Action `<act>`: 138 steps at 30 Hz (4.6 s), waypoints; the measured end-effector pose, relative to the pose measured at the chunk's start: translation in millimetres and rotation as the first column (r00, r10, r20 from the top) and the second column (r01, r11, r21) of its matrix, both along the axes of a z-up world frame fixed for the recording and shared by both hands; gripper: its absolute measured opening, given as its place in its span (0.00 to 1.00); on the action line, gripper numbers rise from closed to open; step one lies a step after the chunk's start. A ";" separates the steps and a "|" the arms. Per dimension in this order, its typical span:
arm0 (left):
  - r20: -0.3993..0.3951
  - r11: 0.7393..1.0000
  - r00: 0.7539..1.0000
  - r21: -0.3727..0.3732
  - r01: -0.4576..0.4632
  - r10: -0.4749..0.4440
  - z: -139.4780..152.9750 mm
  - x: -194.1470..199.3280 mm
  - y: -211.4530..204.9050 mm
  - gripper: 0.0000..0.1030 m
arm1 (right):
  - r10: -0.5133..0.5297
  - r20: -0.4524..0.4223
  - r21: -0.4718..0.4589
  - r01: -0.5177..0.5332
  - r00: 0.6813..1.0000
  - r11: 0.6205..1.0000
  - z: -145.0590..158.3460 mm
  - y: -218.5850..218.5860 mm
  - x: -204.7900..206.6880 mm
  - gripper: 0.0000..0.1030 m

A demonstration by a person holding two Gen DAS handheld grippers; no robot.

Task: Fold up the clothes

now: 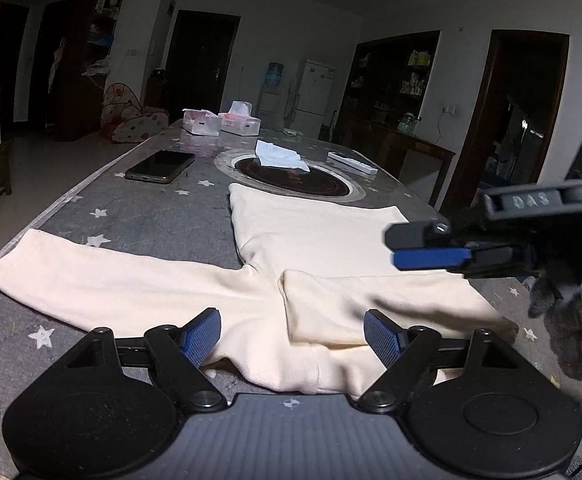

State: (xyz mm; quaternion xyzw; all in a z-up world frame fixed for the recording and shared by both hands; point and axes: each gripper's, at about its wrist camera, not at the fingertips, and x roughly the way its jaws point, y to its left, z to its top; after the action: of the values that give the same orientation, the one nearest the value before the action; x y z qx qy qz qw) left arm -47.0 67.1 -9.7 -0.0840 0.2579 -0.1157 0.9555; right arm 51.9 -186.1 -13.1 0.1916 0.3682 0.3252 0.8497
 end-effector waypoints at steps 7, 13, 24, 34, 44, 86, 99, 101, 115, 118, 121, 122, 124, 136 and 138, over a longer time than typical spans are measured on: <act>0.013 0.999 0.999 0.011 0.036 -0.036 4.9 4.4 -12.3 0.79 | -0.056 0.080 -0.194 0.070 0.995 0.978 -1.5 -28.7 -27.3 0.35; 0.027 0.993 0.994 0.049 0.108 -0.109 9.4 15.2 -34.0 0.77 | -0.067 0.155 -0.279 0.109 0.986 0.954 2.0 -38.6 -36.3 0.35; -0.034 0.986 0.986 0.031 0.165 -0.164 -2.0 59.0 -49.9 0.52 | -0.046 0.245 -0.371 0.138 0.968 0.918 -1.0 -35.5 -24.1 0.43; -0.052 0.995 0.994 -0.001 0.098 -0.098 -4.8 61.6 -32.7 0.63 | 0.034 0.298 -0.459 0.112 0.954 0.881 -8.0 -18.6 -35.1 0.70; -0.034 0.993 0.993 -0.008 -0.115 0.115 6.2 43.4 20.5 0.70 | 0.086 0.313 -0.520 0.095 0.946 0.849 -13.2 -4.2 -41.7 0.87; 0.016 0.961 0.967 -0.112 -0.252 0.256 38.5 48.9 40.6 0.05 | 0.079 0.268 -0.516 0.073 0.960 0.854 -22.3 -5.6 -30.7 1.00; 0.070 0.981 0.987 -0.124 0.152 -0.144 65.7 64.0 -85.7 0.03 | 0.079 0.268 -0.515 0.073 0.960 0.854 -22.3 -6.5 -30.5 1.00; 0.057 0.976 0.982 -0.109 0.186 -0.181 61.8 66.9 -99.2 0.04 | 0.079 0.268 -0.514 0.073 0.960 0.854 -22.3 -6.6 -30.4 1.00; 0.032 0.997 0.997 0.038 0.066 -0.067 37.3 45.8 -56.3 0.33 | 0.081 0.271 -0.522 0.075 0.959 0.849 -22.3 -5.3 -29.8 1.00; 0.037 0.997 0.999 0.070 0.028 -0.030 32.8 38.2 -41.5 0.43 | 0.081 0.282 -0.528 0.084 0.956 0.845 -16.6 -4.4 -31.2 1.00; 0.036 0.996 0.999 0.087 -0.021 0.018 28.1 31.6 -23.4 0.48 | 0.087 0.302 -0.517 0.086 0.949 0.852 -6.2 -3.7 -34.5 1.00; 0.036 0.995 0.999 0.092 -0.037 0.034 26.5 29.5 -17.4 0.49 | 0.090 0.311 -0.509 0.086 0.946 0.857 -1.7 -3.4 -36.1 1.00; 0.030 0.993 0.997 0.096 -0.069 0.066 22.4 26.4 -6.3 0.50 | 0.104 0.313 -0.489 0.067 0.944 0.870 6.7 -0.5 -38.0 0.99; 0.004 0.983 0.985 0.060 -0.173 0.173 8.5 4.6 34.3 0.59 | 0.163 0.090 -0.326 -0.125 0.983 0.937 -0.9 38.9 6.4 0.52; -0.003 0.983 0.984 0.056 -0.176 0.176 5.8 2.7 37.2 0.60 | 0.158 0.074 -0.314 -0.128 0.985 0.941 -3.0 43.1 11.1 0.48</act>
State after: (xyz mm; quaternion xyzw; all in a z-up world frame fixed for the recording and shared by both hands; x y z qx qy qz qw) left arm -44.3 104.2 -3.9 -0.0806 0.2564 -0.0235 0.9629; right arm 63.0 -143.0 -16.0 0.0133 0.3851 0.3336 0.8603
